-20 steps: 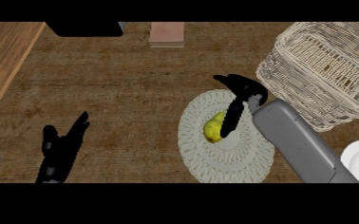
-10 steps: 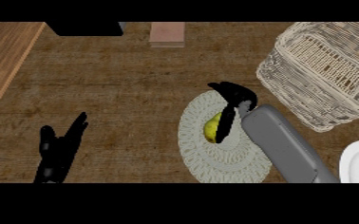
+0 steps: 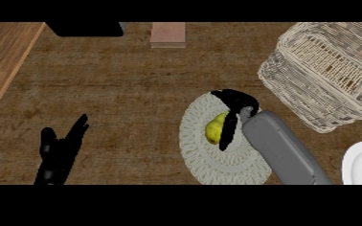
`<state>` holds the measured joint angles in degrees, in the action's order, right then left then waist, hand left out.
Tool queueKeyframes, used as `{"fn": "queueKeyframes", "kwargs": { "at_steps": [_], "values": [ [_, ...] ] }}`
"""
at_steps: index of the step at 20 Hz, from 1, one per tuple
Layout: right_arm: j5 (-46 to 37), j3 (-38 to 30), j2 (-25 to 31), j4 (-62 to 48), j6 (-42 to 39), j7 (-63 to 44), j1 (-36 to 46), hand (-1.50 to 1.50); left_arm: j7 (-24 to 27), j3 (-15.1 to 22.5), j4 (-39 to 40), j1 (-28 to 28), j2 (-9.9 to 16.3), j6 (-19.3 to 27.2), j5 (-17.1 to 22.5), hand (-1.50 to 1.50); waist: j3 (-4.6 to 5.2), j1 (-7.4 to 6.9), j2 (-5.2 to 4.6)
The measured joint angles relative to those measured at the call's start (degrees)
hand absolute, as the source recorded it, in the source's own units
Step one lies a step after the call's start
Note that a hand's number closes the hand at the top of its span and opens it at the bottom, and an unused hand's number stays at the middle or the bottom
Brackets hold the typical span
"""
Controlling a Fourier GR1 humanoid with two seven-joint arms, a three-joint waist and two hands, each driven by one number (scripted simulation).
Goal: Pick the pear from the placemat and place it in the basket
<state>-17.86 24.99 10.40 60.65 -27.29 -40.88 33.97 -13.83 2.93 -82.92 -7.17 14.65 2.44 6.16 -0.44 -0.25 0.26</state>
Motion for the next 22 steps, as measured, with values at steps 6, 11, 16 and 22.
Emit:
{"fn": "queueKeyframes", "kwargs": {
  "at_steps": [6, 11, 16, 22],
  "values": [
    [-3.76, -1.0, -1.3, -1.4, 1.09, 2.89, -1.58, -1.5, -0.38, -0.73, -0.2, -0.15, -0.71, -0.44, -0.58, 0.0, 0.01, 0.01, 0.01],
    [-6.93, -1.67, -2.01, -2.46, 1.66, 5.44, -1.86, 1.5, -0.5, -1.03, 0.39, 0.37, -1.58, -0.74, -1.19, 0.0, 0.06, -0.01, 0.32],
    [-12.13, -0.17, -1.58, -4.7, 3.39, 11.33, -0.66, 1.5, -1.46, -1.72, 0.01, 0.47, -1.48, -1.43, -1.14, 0.0, 0.3, -0.15, 0.53],
    [-17.12, 2.71, 0.13, -1.34, 4.35, 17.15, -3.13, 1.5, -0.61, -2.05, -0.64, -0.77, -2.08, -1.17, -2.15, 0.0, 0.25, 0.37, 0.71]
  ]
}}
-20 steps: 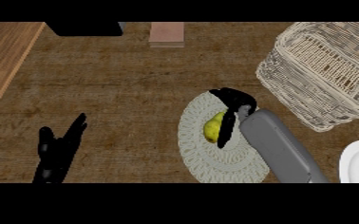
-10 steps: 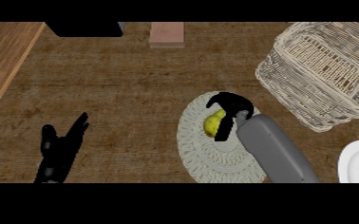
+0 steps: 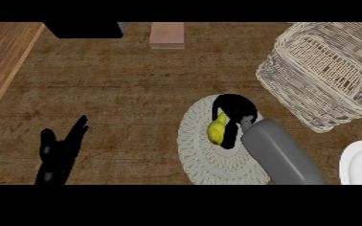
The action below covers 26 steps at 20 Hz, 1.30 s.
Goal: Pick the pear from the placemat and place it in the basket
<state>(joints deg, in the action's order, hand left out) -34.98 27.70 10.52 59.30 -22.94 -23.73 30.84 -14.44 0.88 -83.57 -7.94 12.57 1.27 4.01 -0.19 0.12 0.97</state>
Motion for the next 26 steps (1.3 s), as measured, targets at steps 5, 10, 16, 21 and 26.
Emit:
{"fn": "queueKeyframes", "kwargs": {
  "at_steps": [5, 10, 16, 21, 26],
  "values": [
    [-6.73, 10.25, 10.21, 12.59, 2.27, 14.65, -6.92, 1.5, -0.19, -1.32, -0.38, -2.14, 0.25, 0.35, 0.73, 0.0, -0.16, 2.74, 0.9],
    [-12.14, 14.61, 23.07, 25.25, 12.16, 26.79, -16.1, 1.5, 0.14, -2.64, -1.34, -4.17, 0.72, 0.31, 1.54, 0.0, -0.34, 4.72, 0.92],
    [0.11, 7.29, 30.53, 36.67, 21.12, 37.61, -28.61, 1.5, 0.29, -3.63, -2.85, -5.71, 0.78, 0.56, 2.17, 0.0, -0.38, 5.83, 0.28],
    [18.2, -2.83, 31.24, 45.4, 21.49, 43.67, -35.06, 1.5, 0.5, -3.81, -3.57, -6.45, 0.76, 0.78, 2.02, 0.0, -0.32, 6.3, 0.11],
    [36.05, -17.66, 36.91, 52.37, 17.37, 44.09, -39.25, 1.5, -0.08, -3.96, -3.94, -6.18, 1.21, 0.19, 2.26, 0.0, -0.12, 5.69, 0.02]
  ]
}}
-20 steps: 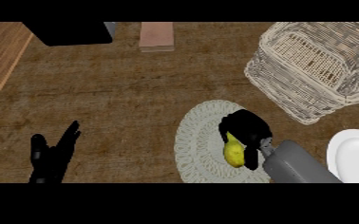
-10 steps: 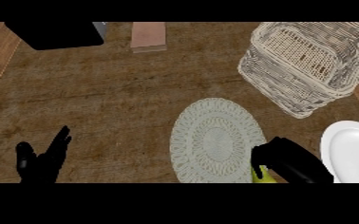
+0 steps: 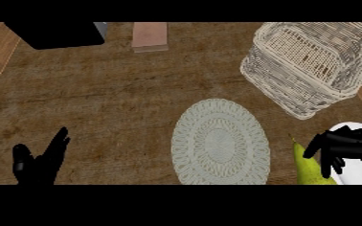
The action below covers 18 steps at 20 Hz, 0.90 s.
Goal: Pick the pear from the placemat and place it in the basket
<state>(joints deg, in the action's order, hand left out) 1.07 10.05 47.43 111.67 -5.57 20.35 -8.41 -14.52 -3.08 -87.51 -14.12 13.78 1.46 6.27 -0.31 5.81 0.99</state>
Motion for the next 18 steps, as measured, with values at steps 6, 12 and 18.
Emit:
{"fn": "queueKeyframes", "kwargs": {
  "at_steps": [6, 12, 18],
  "values": [
    [19.2, -19.72, 8.08, 0.51, -5.75, -7.22, 0.1, 1.5, -0.36, 1.72, 0.68, 2.15, -0.74, -0.01, -1.43, 0.0, 0.15, -2.0, -0.3],
    [33.65, -32.99, 16.12, -7.82, -12.48, -16.26, 5.14, 1.5, -1.26, 2.32, 2.26, 4.9, -0.73, -0.94, -1.96, 0.0, 0.11, -4.41, -0.59],
    [33.5, -30.4, 19.84, -17.98, -14.23, -20.3, 14.61, 1.5, 0.24, 3.47, 4.34, 7.35, -2.13, -1.37, -3.18, 0.0, 0.01, -6.63, -0.91]
  ]
}}
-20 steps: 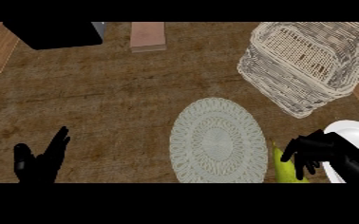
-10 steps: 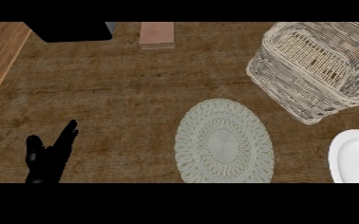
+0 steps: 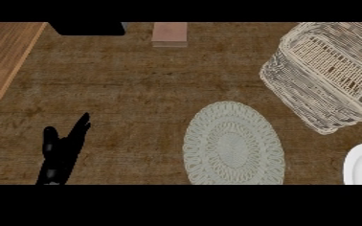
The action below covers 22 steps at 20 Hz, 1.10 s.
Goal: Pick the pear from the placemat and place it in the basket
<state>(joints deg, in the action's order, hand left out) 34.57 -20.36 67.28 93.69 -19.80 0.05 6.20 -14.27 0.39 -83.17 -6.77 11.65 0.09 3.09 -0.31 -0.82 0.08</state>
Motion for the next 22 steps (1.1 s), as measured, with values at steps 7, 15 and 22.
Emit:
{"fn": "queueKeyframes", "kwargs": {
  "at_steps": [7, 15, 22],
  "values": [
    [-8.62, 8.24, -2.22, -11.32, -0.46, 2.4, 12.14, 1.5, -0.15, -0.39, -0.13, 0.46, 0.06, -0.86, -0.08, 0.0, -0.04, -1.02, -0.15],
    [-14.58, 14.06, -9.56, -26.45, -3.41, 5.63, 23.08, 1.5, -1.84, -0.25, 0.14, 1.48, -0.55, -0.67, -0.86, 0.0, -0.06, -1.1, -0.21],
    [-18.46, 15.65, -15.51, -40.1, -6.4, 9.81, 29.67, 1.5, -0.4, -0.95, 0.41, 0.94, -0.52, -1.49, -0.82, 0.0, -0.15, -0.92, -0.14]
  ]
}}
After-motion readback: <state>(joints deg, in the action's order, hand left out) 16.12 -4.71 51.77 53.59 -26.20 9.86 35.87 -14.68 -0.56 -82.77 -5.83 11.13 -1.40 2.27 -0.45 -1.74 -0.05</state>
